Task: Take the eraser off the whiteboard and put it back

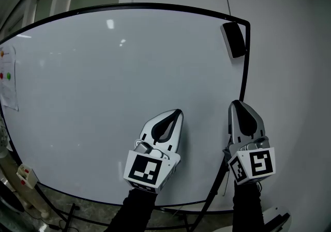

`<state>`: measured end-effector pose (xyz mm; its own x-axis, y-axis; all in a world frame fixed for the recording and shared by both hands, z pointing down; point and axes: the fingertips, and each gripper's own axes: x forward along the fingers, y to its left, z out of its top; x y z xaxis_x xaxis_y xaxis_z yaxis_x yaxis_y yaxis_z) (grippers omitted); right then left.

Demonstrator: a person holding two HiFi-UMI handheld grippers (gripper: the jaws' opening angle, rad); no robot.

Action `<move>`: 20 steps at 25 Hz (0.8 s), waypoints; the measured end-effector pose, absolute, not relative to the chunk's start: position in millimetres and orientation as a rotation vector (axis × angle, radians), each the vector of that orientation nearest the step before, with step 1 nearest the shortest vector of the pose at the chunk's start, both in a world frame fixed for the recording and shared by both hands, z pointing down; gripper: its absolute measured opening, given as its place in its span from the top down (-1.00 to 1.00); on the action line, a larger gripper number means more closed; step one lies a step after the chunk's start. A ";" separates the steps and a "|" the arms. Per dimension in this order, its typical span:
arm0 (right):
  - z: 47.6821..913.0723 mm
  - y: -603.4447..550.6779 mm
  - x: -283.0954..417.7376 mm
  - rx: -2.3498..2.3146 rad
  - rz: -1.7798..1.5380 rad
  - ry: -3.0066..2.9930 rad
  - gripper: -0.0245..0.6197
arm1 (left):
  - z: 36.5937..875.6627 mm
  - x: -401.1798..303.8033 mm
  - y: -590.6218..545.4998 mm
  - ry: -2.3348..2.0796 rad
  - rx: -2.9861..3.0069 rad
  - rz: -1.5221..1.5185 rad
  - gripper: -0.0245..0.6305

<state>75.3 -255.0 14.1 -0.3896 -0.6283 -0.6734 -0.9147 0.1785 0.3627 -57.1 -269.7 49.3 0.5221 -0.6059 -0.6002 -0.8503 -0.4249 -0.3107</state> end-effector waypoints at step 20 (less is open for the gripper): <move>-80.4 -333.1 107.5 -1.551 1.170 2.008 -0.13 | 51.0 -53.1 -298.2 1.173 -2.155 0.547 0.91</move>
